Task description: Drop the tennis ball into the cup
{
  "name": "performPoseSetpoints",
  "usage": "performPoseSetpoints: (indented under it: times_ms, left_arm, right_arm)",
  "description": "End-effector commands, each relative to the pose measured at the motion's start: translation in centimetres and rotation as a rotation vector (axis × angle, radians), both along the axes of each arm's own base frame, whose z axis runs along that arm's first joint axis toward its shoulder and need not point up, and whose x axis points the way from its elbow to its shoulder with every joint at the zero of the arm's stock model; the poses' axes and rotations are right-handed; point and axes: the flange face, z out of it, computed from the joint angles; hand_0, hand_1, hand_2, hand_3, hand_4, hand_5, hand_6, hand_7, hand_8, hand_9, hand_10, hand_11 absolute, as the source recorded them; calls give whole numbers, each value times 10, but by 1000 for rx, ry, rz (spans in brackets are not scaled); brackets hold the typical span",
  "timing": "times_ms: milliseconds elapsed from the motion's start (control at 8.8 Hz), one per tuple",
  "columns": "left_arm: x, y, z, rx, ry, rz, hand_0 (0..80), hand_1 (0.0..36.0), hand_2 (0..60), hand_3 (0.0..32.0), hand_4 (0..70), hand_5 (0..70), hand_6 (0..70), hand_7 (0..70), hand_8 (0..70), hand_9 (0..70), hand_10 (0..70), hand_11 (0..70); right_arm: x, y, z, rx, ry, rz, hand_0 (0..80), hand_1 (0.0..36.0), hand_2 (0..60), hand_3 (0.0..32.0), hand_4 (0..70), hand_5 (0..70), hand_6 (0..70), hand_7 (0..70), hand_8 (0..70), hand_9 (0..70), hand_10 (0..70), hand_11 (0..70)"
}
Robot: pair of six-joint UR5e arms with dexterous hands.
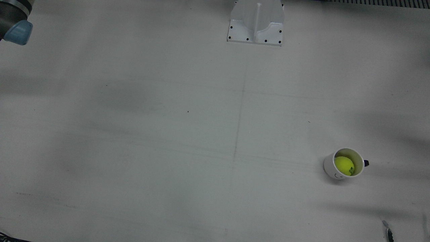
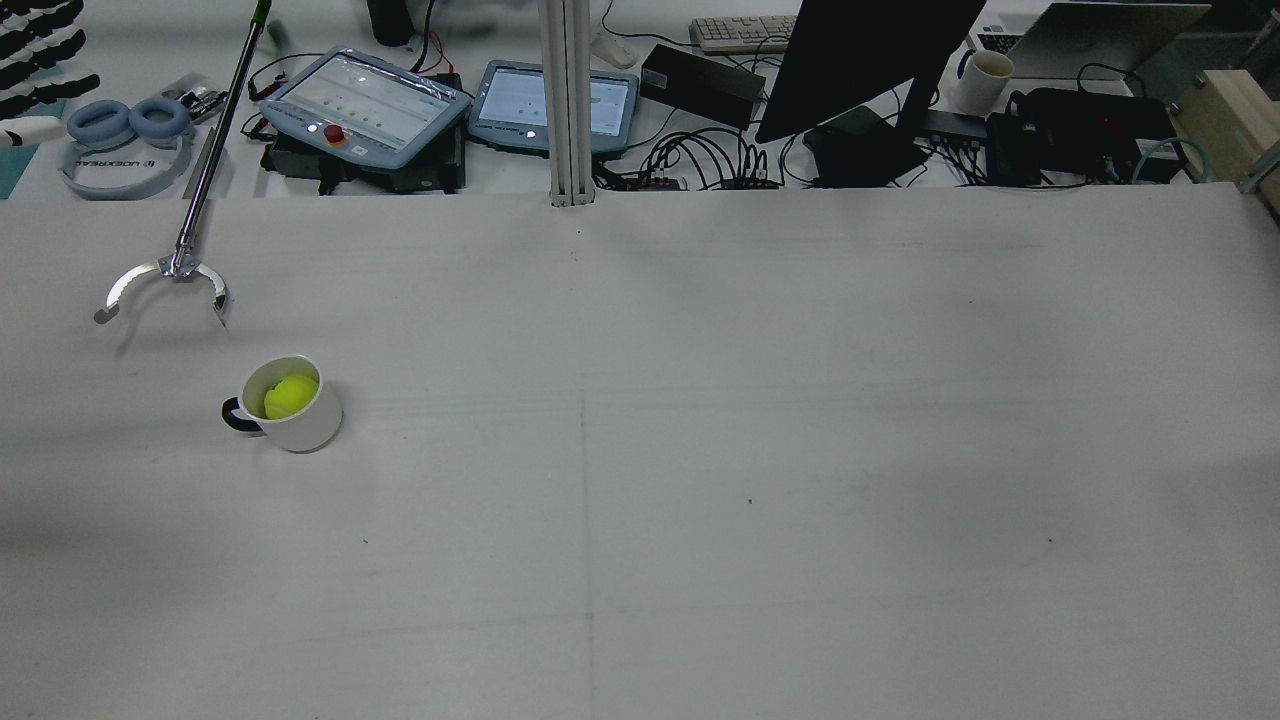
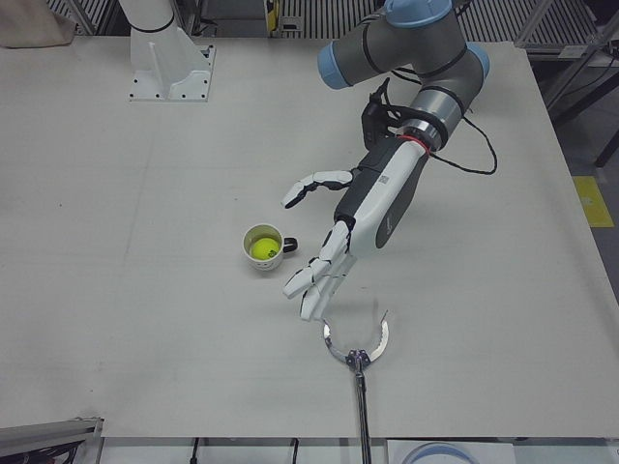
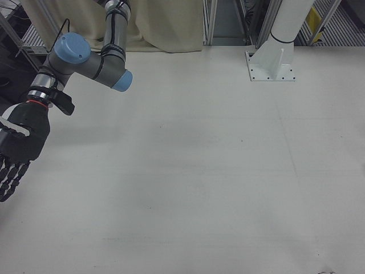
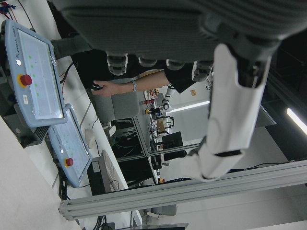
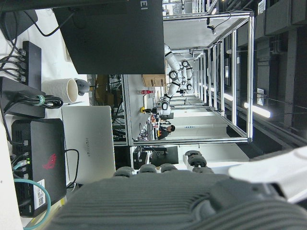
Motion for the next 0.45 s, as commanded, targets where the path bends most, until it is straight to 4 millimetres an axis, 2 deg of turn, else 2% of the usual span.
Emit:
performPoseSetpoints:
  times_ms: [0,114,227,341]
  left_arm:
    - [-16,6,-8,-20,3,-19,800,360,354,0,91,136,0,117,0,9,51,130]
    - [-16,8,-12,-19,2,-16,800,360,334,0,176,139,15,155,1,17,63,148]
    - [-14,8,-10,-24,1,-13,800,360,320,0,136,137,7,153,0,16,61,145]
    - [-17,10,-9,-39,-3,-16,800,360,298,0,190,138,17,231,1,32,70,157]
  right_arm:
    - [0,0,0,0,0,0,0,0,0,0,0,0,0,0,0,0,0,0]
    - [0,0,0,0,0,0,0,0,0,0,0,0,0,0,0,0,0,0]
    - [0,0,0,0,0,0,0,0,0,0,0,0,0,0,0,0,0,0]
    - [0,0,0,0,0,0,0,0,0,0,0,0,0,0,0,0,0,0]
